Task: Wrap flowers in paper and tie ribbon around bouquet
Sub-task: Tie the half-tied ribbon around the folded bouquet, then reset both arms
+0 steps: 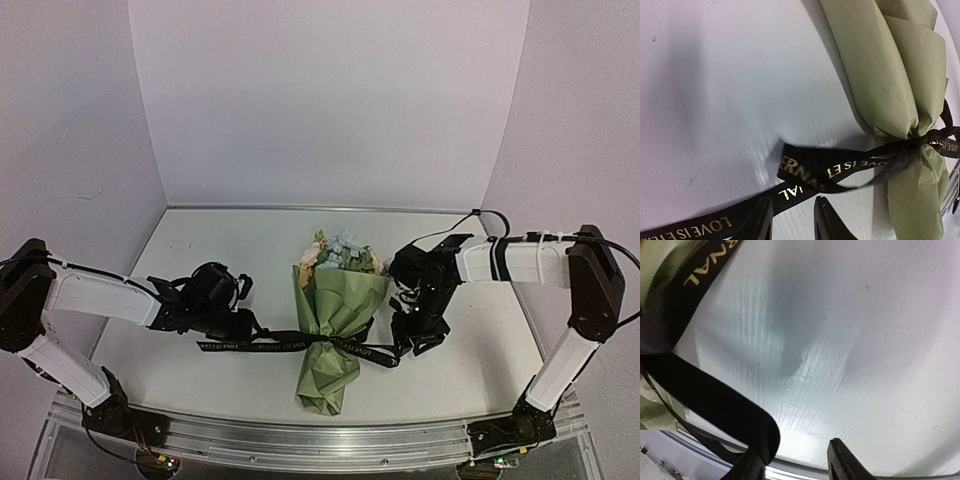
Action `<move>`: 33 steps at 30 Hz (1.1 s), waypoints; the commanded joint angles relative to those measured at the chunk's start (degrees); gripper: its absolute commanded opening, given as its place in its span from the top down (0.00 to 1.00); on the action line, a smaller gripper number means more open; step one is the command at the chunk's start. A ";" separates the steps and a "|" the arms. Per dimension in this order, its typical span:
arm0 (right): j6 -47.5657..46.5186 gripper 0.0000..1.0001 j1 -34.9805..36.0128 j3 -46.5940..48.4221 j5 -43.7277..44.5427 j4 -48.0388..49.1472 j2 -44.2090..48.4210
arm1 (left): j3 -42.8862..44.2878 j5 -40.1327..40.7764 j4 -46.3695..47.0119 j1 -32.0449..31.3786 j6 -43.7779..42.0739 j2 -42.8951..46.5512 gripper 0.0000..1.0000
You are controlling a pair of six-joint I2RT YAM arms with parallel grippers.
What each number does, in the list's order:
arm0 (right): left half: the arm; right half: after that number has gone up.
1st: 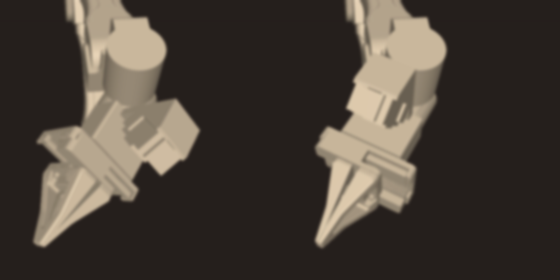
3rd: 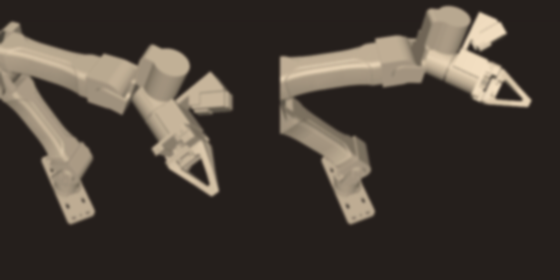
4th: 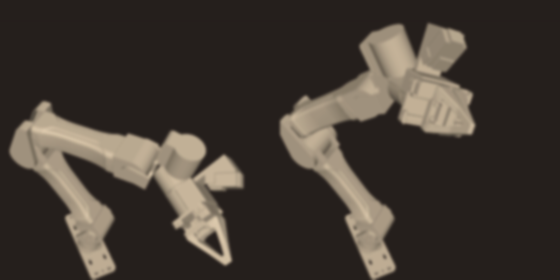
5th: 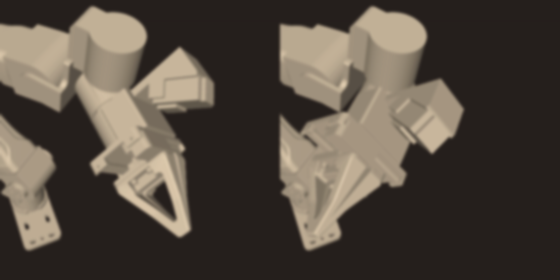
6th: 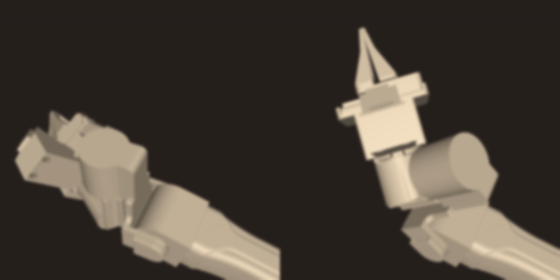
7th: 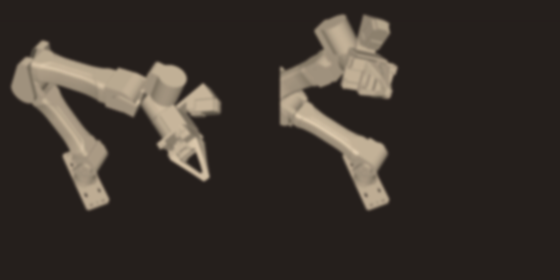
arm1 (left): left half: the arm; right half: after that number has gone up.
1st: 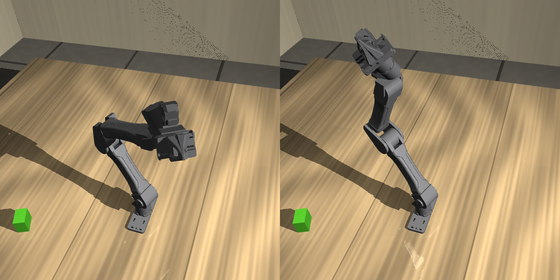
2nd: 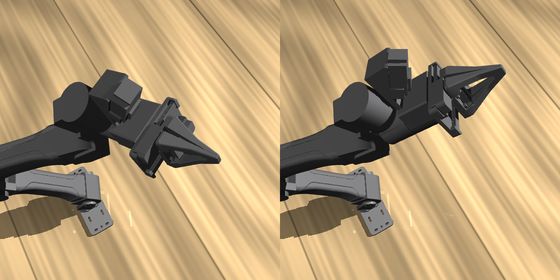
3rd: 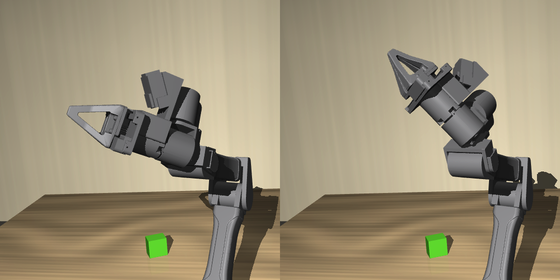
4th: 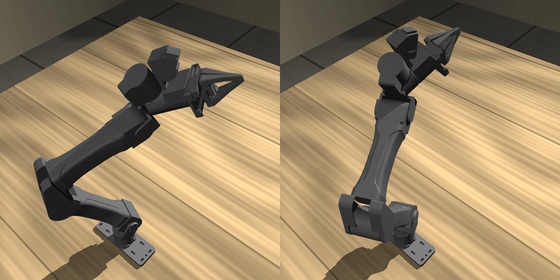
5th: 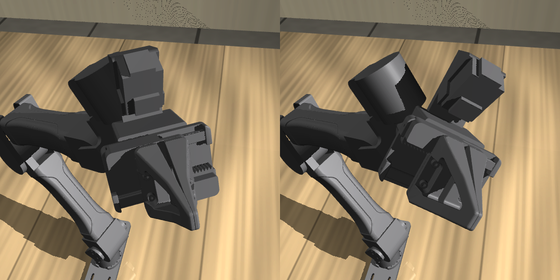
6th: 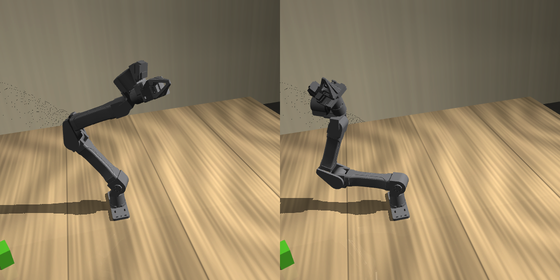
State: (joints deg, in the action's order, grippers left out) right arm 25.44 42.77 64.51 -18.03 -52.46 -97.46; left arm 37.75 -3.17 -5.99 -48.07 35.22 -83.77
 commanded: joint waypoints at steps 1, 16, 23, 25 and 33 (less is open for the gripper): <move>4.33 0.44 0.38 1.03 -0.92 -3.88 5.16 | 3.37 1.58 -1.54 -0.88 -1.41 1.25 0.53; 4.91 0.02 0.38 -4.12 7.32 -3.49 20.51 | 10.46 7.78 -3.98 -0.80 -3.82 14.15 0.00; 2.71 0.02 0.38 -10.53 16.27 -3.39 33.22 | 15.38 14.51 -4.69 -0.80 -3.57 17.69 0.00; 2.29 0.02 0.38 -12.03 17.78 -3.36 36.45 | 16.66 15.80 -5.20 -0.78 -3.43 18.17 0.00; 1.12 0.02 0.38 -14.76 21.23 -4.22 42.94 | 19.63 17.74 -8.28 -0.80 -4.52 18.66 0.00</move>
State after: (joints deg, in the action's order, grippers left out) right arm 28.01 42.89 50.37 -0.73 -55.94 -56.12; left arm 54.47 12.35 -12.16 -48.86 32.46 -66.66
